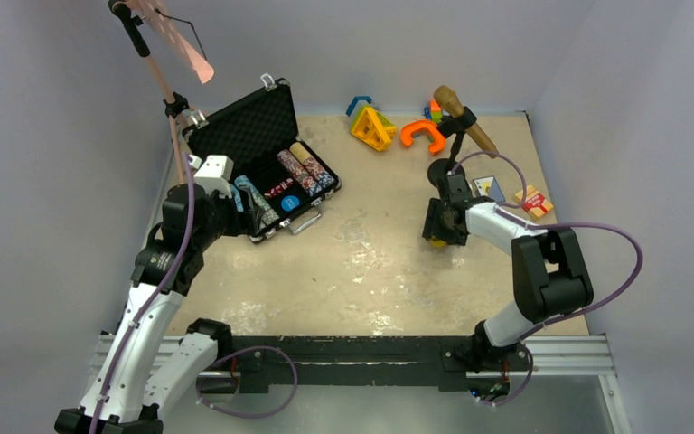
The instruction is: Pack up texas hold em set
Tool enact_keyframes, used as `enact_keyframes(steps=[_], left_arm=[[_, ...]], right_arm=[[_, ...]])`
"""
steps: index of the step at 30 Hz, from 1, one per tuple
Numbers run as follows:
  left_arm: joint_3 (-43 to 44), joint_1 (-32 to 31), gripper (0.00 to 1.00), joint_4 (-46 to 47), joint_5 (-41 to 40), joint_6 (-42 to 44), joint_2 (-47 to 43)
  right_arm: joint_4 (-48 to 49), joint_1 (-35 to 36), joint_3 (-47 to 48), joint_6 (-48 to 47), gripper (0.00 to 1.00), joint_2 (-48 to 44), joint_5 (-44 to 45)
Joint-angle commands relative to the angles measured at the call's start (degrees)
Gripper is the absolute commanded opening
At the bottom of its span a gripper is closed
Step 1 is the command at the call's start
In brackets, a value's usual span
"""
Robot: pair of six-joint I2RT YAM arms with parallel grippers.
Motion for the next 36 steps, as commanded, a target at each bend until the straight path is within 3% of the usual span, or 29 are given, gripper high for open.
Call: enact_keyframes(steps=[1,11,13,17,36], left_arm=[[-0.07,-0.27,0.75,1.97,-0.50,-0.66,-0.85],[-0.06,-0.27,0.75,1.96,-0.52,-0.75,-1.55],[-0.02,-0.27,0.75,1.95,-0.49,-0.75,-1.60],[-0.03,-0.27,0.75,1.97,-0.47,-0.75,-1.64],[-0.08,-0.27,0.75,2.02,-0.45,-0.83,-1.29]], right_arm=[[-1.56,-0.08,1.62,1.03,0.61,0.98,2.08],[-3.66,0.02,4.07,-0.23,0.54,3.87,4.08],[-3.21,0.28,4.16,-1.08,0.45,3.75,3.19],[-2.37,2.17,4.54,-1.73,0.39,3.65,2.61],[-3.42,24.59,19.25,1.66,0.34,10.44,-0.18]])
